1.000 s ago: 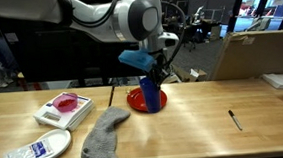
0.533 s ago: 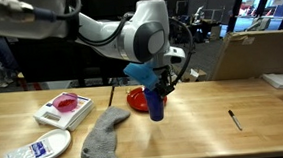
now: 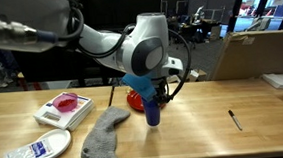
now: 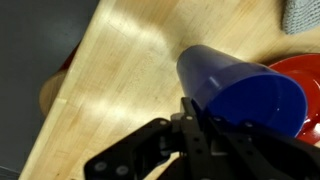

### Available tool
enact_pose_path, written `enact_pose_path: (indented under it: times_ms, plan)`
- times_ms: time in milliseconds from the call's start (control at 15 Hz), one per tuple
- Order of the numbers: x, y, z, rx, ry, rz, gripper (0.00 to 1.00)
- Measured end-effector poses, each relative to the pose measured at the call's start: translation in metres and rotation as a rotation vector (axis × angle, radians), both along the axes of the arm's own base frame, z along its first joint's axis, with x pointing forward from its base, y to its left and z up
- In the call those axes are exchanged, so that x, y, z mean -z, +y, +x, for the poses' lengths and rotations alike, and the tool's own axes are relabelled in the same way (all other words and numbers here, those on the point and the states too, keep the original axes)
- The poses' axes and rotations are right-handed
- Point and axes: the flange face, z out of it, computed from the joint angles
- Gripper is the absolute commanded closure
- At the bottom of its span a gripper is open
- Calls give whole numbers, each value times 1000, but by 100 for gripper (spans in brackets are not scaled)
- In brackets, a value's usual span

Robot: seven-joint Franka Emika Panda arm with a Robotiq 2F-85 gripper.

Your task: Move the cup to the right then place the tape on the plate

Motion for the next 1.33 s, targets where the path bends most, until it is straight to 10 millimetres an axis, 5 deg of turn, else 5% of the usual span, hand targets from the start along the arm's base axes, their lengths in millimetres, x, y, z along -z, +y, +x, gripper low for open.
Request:
enact_pose_path:
  times_ms: [1067,1333]
  plan:
    - [28,5,-10,-71,26,13,98]
    - [30,4,-12,-80,32,15,57]
